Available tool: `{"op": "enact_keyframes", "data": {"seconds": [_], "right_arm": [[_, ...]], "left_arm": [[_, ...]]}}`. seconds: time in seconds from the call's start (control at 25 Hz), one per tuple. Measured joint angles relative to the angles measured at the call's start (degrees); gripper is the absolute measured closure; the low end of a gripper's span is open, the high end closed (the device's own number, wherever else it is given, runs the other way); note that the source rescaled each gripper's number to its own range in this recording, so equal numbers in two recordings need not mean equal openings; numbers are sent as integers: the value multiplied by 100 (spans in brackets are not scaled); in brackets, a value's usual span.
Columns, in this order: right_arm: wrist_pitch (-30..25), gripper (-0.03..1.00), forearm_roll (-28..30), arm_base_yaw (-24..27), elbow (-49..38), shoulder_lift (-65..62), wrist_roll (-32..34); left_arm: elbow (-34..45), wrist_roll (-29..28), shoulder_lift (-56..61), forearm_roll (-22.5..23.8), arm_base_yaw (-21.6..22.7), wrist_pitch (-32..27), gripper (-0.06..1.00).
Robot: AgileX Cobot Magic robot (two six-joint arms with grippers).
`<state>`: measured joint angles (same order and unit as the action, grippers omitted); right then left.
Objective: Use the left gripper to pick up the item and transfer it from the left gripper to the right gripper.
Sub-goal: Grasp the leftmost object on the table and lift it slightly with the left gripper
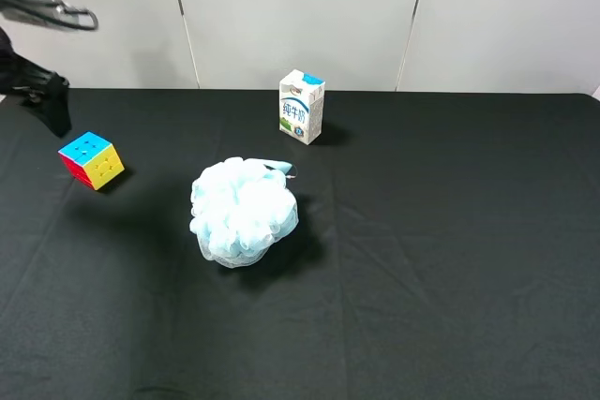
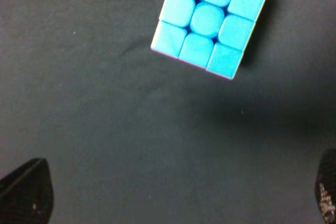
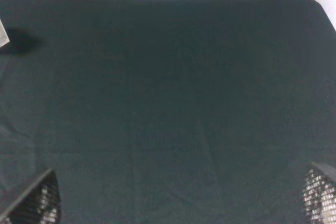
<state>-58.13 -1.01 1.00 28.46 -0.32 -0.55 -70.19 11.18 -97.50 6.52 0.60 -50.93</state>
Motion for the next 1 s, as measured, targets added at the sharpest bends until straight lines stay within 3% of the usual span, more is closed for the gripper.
{"op": "enact_keyframes", "data": {"seconds": [0.44,1.0], "right_arm": [[0,-3,0,0,0,0,0],[0,-3,0,0,0,0,0]], "left_arm": [[-43,456,-1186,-105,0,988,-6],[-203,1147,-2092,-529,0,1371,-6]]}}
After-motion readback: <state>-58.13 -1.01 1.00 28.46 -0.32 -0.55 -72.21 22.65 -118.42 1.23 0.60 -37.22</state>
